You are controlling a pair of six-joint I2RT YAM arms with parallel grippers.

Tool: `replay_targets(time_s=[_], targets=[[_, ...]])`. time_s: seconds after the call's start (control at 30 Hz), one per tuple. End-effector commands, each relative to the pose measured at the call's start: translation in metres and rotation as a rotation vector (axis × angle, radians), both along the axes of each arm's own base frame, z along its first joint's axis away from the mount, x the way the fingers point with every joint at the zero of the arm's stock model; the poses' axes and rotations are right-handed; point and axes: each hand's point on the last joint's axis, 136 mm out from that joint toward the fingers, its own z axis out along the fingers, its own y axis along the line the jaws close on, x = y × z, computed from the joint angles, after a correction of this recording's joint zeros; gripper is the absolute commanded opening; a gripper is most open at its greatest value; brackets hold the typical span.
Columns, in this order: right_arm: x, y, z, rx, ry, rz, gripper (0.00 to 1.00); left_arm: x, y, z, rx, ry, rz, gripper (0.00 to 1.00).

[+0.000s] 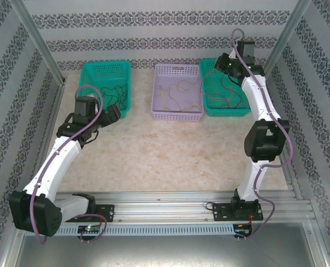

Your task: Untangle the cables

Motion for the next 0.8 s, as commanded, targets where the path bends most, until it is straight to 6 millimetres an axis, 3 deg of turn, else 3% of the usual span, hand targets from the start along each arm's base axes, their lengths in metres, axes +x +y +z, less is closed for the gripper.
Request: replay_targets(time_s=[0.0,0.27,0.4,0.57,0.77], targets=[[0.017,-0.031,0.003,-0.092,-0.02,-0.09,0.0,0.004,-0.007,0.002,0.004,-0.026,-0.023,1.0],[0.035,-0.085,-0.031,-0.172,0.078,-0.228,0.0,0.006,-0.013,-0.003,0.011,-0.014,-0.046,1.0],[0.036,-0.094,-0.039,-0.167,0.092,-0.232,0.0,0.007,-0.017,-0.003,0.0,-0.011,-0.058,1.0],[0.035,-0.105,-0.063,-0.169,0.149,-0.243,0.0,0.008,-0.02,-0.004,-0.007,-0.007,-0.07,1.0],[0.036,-0.097,-0.086,-0.174,0.19,-0.21,0.17,0.007,-0.022,-0.002,-0.008,-0.014,-0.076,1.0]])
